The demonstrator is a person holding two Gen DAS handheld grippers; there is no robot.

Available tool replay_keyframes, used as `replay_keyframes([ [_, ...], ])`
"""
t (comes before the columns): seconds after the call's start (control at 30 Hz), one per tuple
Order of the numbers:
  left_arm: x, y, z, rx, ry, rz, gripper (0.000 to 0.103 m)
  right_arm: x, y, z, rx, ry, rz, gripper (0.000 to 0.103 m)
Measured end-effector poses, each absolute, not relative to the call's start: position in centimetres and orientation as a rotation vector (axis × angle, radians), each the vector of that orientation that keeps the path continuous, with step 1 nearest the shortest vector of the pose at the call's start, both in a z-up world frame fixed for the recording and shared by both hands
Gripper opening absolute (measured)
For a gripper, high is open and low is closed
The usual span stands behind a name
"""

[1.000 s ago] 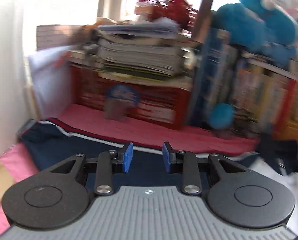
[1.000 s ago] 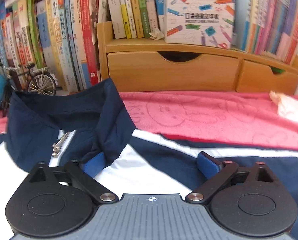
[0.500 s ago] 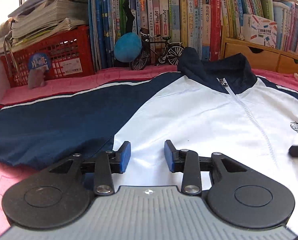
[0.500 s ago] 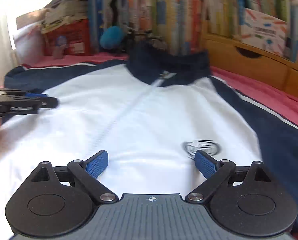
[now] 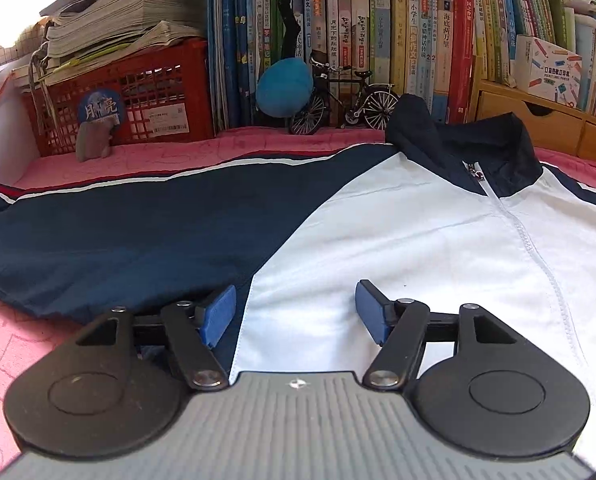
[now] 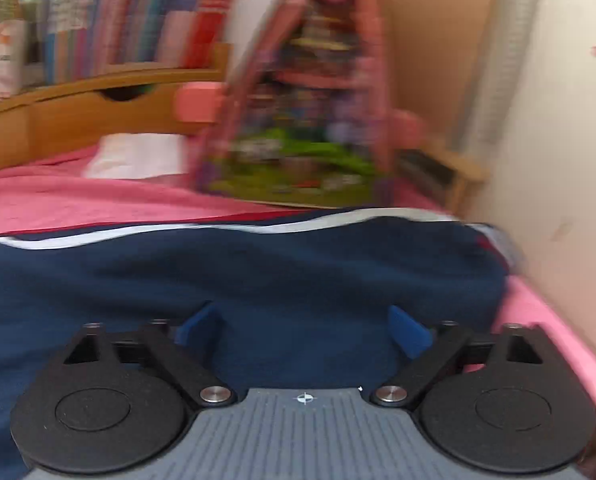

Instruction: Fold clothes

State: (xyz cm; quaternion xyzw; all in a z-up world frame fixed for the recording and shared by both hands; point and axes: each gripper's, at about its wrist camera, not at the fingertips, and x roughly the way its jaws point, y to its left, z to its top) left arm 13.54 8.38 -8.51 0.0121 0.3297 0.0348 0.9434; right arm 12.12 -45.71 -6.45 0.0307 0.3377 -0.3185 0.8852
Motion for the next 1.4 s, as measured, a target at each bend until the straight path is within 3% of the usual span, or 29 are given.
replay_keyframes([
  [0.23,9.2,8.4,-5.6,0.049,0.629,0.003,0.063,2.2,-37.2,-0.3,0.049,0.479,-0.186,0.083],
  [0.33,3.1,8.2,-4.6,-0.002,0.542,-0.072,0.07,-2.8,-32.6,0.7,0.065,0.432,0.002,0.092],
  [0.5,-4.8,7.9,-6.0,-0.081,0.455,-0.082,0.073,-9.2,-22.7,-2.6,0.157,0.413,0.206,0.091],
  [0.63,-5.9,8.6,-8.3,-0.113,0.526,0.013,0.072,-10.2,-15.5,-5.6,0.167,0.53,0.322,0.089],
  [0.8,-6.9,8.5,-9.5,0.053,0.481,0.059,0.076,-12.7,-9.3,-7.5,-0.087,0.52,0.333,0.089],
  [1.07,-7.8,12.6,-10.0,0.014,0.469,0.126,0.092,-12.6,-18.4,-8.7,-0.101,0.458,0.046,0.098],
  [1.23,-8.1,13.9,-9.1,0.039,0.497,0.143,0.094,-12.2,-26.8,-8.6,-0.087,0.458,-0.311,0.099],
  [1.27,-8.1,13.7,-8.5,0.045,0.511,0.147,0.088,-12.2,-27.6,-8.3,-0.103,0.468,-0.352,0.095],
  [1.3,-8.2,13.4,-7.8,0.046,0.502,0.136,0.081,-12.3,-27.7,-8.0,-0.123,0.47,-0.384,0.079],
  [1.4,-8.8,11.8,-6.7,0.002,0.441,0.054,0.079,-13.5,-26.3,-6.6,-0.096,0.415,-0.322,0.075],
])
